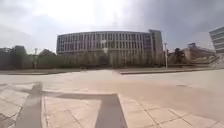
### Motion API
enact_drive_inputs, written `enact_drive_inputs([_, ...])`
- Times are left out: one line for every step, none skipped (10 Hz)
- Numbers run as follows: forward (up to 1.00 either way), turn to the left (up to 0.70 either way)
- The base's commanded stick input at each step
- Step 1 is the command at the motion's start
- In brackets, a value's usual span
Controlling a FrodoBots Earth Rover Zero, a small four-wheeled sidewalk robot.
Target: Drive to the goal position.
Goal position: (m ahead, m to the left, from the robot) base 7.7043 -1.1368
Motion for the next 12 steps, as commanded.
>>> enact_drive_inputs([0.7,0.0])
enact_drive_inputs([0.7,0.0])
enact_drive_inputs([0.7,0.0])
enact_drive_inputs([0.7,0.0])
enact_drive_inputs([0.7,0.0])
enact_drive_inputs([0.7,0.0])
enact_drive_inputs([0.7,0.0])
enact_drive_inputs([0.7,0.0])
enact_drive_inputs([0.7,0.0])
enact_drive_inputs([0.7,0.0])
enact_drive_inputs([0.7,0.0])
enact_drive_inputs([0.7,0.0])
